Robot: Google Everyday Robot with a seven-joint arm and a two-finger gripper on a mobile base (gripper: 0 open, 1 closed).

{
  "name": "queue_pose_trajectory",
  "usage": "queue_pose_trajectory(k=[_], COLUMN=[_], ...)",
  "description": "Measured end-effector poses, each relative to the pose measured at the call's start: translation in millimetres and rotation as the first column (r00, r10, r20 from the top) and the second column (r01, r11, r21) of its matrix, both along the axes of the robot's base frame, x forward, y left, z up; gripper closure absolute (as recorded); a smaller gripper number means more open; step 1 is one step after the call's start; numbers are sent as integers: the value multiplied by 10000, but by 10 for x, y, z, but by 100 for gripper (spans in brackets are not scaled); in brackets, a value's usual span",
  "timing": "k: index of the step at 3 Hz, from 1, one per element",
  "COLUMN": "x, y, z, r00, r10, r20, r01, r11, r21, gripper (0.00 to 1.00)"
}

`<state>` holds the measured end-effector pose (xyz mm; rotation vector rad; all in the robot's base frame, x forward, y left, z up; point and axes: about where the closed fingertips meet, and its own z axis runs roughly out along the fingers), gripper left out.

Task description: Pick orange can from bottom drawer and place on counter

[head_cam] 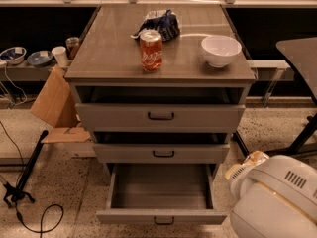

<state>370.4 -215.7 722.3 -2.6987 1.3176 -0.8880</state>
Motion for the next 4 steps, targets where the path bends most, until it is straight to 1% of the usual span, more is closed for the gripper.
queue_pose_trajectory(k=[1,2,3,4], x=[189,542,852,977], y=[244,411,553,715], z=[500,839,1059,1237], r00=[9961,9895,9797,9586], r10=[617,991,1381,2075], r20=[633,1054,1450,1952], r01=[-612,-994,-1388,-2019], r11=[9981,9950,9903,9782], r21=[-92,-25,-60,-482], gripper=[100,100,100,100])
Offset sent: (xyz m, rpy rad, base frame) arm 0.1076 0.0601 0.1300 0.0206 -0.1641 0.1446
